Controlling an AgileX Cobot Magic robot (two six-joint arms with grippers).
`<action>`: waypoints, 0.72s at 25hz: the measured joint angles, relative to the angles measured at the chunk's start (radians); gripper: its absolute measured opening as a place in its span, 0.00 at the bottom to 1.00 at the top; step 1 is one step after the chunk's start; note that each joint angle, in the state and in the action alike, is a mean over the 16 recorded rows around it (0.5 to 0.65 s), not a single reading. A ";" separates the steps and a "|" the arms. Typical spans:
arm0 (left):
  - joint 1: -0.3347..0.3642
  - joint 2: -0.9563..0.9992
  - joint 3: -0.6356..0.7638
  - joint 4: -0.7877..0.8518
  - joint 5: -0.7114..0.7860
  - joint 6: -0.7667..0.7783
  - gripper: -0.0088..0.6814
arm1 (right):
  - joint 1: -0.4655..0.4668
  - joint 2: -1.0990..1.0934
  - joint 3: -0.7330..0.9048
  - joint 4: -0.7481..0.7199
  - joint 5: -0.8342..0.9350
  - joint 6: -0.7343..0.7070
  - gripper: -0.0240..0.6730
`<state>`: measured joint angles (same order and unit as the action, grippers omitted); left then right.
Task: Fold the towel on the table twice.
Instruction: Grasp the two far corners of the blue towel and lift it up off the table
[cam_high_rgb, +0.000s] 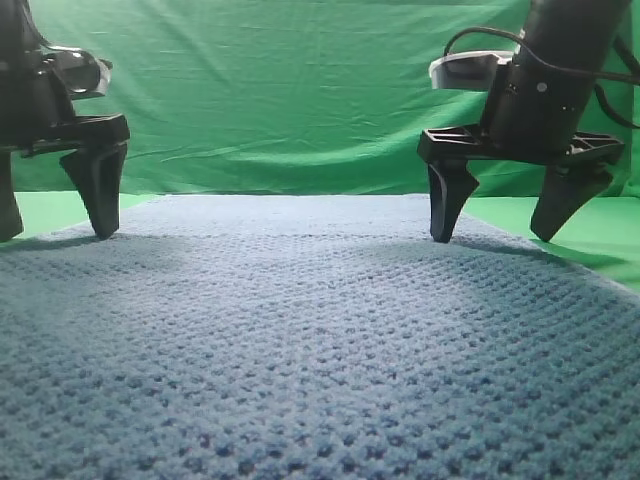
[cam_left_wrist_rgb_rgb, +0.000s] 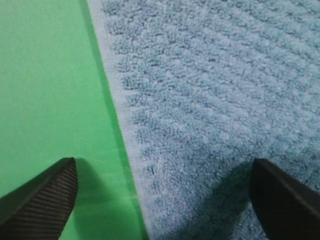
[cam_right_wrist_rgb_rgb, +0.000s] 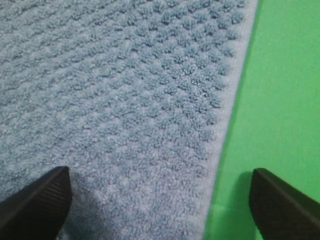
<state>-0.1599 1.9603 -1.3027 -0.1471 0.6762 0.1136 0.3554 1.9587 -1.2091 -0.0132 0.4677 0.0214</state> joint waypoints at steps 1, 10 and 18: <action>-0.002 0.005 -0.005 0.006 0.006 -0.004 0.94 | 0.000 0.002 -0.001 0.000 -0.002 -0.002 0.95; -0.023 0.040 -0.036 0.054 0.051 -0.023 0.84 | 0.005 0.016 -0.009 -0.002 -0.006 -0.017 0.83; -0.034 0.066 -0.055 0.011 0.078 -0.022 0.40 | 0.016 0.029 -0.020 0.011 0.001 -0.022 0.45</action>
<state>-0.1939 2.0266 -1.3577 -0.1356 0.7540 0.0914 0.3716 1.9874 -1.2287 -0.0023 0.4685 -0.0003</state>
